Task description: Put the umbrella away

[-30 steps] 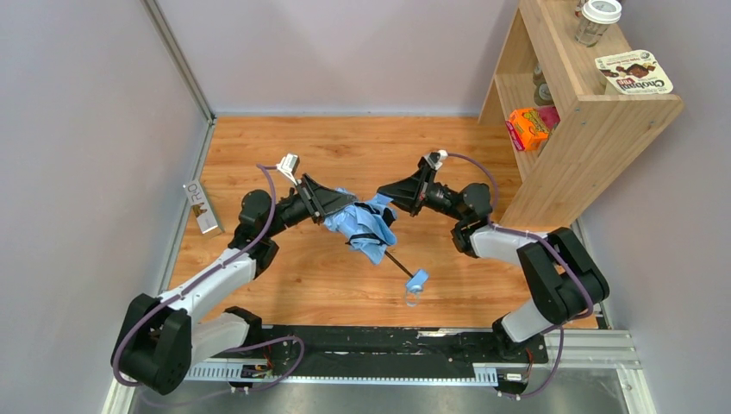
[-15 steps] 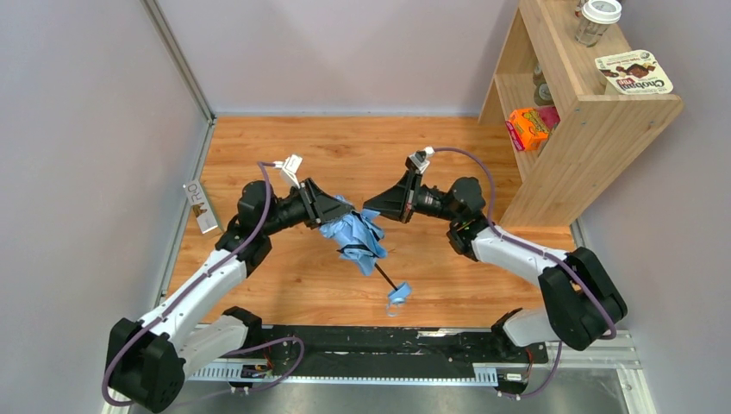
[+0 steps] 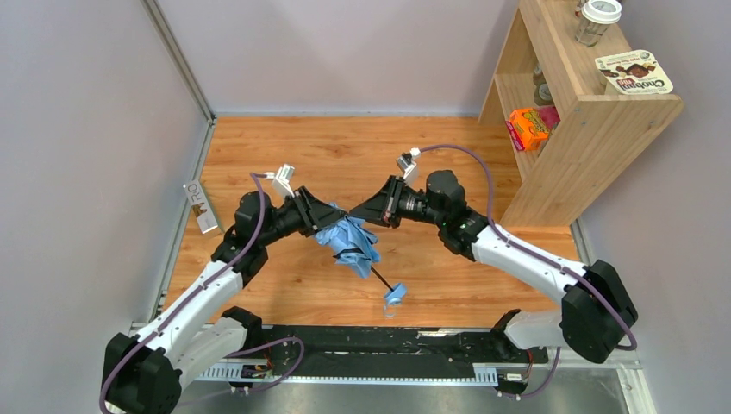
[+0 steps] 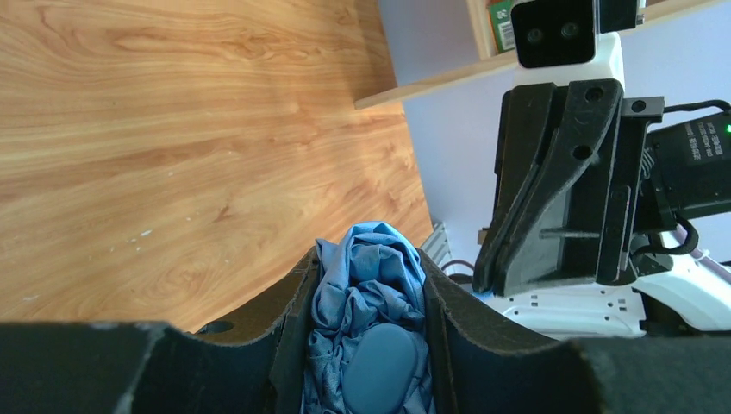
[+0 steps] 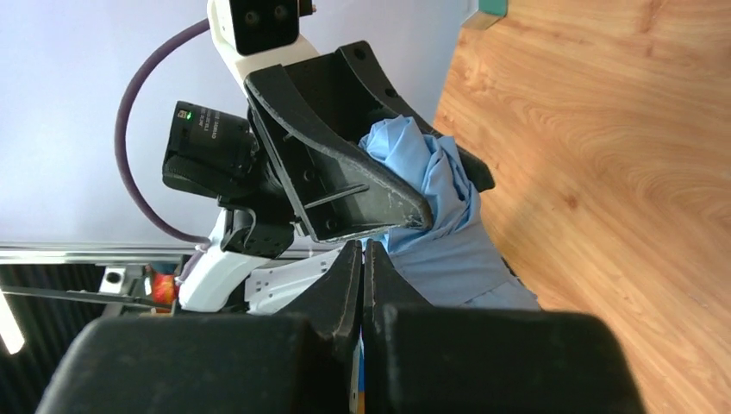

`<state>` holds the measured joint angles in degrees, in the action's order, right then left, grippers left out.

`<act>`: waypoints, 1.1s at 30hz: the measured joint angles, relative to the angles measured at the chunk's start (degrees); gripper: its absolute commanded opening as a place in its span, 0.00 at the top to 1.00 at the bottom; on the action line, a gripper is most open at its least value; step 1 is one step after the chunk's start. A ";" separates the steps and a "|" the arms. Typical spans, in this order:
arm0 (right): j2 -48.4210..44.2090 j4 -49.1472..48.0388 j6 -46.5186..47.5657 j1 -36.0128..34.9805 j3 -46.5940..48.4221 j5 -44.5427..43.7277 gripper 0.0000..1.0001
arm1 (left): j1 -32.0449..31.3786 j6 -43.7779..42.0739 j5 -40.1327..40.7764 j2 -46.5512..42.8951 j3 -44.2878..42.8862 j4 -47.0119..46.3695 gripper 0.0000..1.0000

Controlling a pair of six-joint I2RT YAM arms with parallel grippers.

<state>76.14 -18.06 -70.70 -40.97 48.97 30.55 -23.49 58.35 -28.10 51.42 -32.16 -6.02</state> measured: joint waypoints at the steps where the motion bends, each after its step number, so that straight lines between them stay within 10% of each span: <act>1: -0.63 1.01 0.70 -0.20 0.13 -0.61 1.00 | 0.00 0.04 -0.33 -0.13 0.20 -1.01 1.00; 10: -0.15 5.64 4.39 10.78 -1.31 4.00 1.00 | 0.28 9.55 -5.86 0.33 7.89 -23.17 1.00; 23: 4.15 -4.15 -12.98 3.89 -7.80 1.16 1.00 | 0.37 29.18 -2.40 14.51 0.15 -55.63 1.00; 33: 5.31 -13.05 -34.36 2.34 -9.77 -2.67 0.64 | 0.39 32.65 -0.28 25.22 -3.67 -63.91 1.00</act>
<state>81.45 -31.11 -105.06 -38.63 39.20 27.88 -23.09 91.00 -28.38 76.64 -35.83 -69.93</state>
